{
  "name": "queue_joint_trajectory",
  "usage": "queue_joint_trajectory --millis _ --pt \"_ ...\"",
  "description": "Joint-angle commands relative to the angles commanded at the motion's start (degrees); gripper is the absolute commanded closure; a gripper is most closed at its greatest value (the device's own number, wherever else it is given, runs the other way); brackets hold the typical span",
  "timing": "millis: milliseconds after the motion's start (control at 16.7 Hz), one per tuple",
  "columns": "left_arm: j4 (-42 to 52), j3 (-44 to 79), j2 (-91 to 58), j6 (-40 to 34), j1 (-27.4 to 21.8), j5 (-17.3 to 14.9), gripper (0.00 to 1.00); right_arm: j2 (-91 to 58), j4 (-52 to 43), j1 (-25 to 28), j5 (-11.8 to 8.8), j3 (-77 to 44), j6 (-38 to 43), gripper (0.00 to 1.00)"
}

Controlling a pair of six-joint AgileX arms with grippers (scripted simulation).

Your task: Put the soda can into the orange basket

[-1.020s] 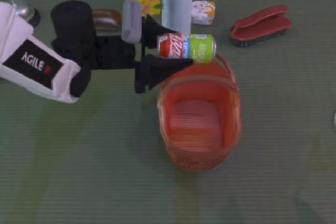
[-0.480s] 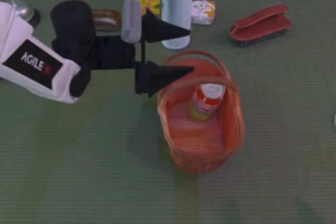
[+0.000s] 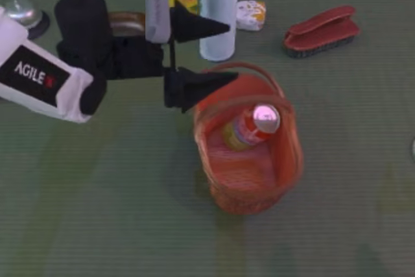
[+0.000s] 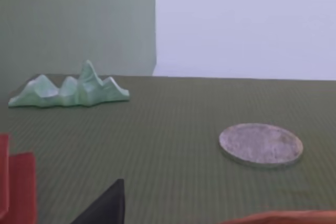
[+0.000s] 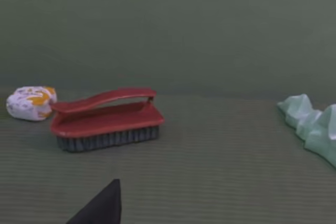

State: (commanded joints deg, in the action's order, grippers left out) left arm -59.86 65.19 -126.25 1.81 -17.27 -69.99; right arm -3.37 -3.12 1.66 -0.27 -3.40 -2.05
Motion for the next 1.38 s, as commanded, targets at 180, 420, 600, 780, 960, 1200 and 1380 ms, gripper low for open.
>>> queue_joint_trajectory --millis 180,420,600,780,960,1200,1380 --pt "3.66 -3.18 8.25 -1.14 1.72 5.14 0.00 -8.29 -6.80 3.30 -0.30 -8.34 -4.44 0.00" --pt "12.48 -11.45 25.39 -3.09 5.10 15.66 0.00 -27.01 -20.15 9.20 -0.34 -26.94 -13.06 0.00" --pt "21.55 -20.50 41.44 -4.50 7.99 25.23 0.00 -45.17 -32.28 14.28 -0.11 -45.19 -20.83 0.00" --pt "31.49 -30.88 59.28 -5.54 10.79 35.24 0.00 -64.26 -44.85 19.47 0.19 -64.33 -28.85 0.00" --pt "40.91 -41.25 77.99 -5.89 13.30 44.94 0.00 -83.42 -57.33 24.65 0.46 -83.39 -36.82 0.00" --pt "50.88 -53.03 101.70 -5.02 15.94 56.45 0.00 -105.31 -71.57 30.74 0.63 -105.42 -45.99 0.00" --pt "55.90 -59.55 115.34 -3.70 17.31 63.40 0.00 -117.69 -79.76 34.35 0.63 -117.80 -51.30 0.00"
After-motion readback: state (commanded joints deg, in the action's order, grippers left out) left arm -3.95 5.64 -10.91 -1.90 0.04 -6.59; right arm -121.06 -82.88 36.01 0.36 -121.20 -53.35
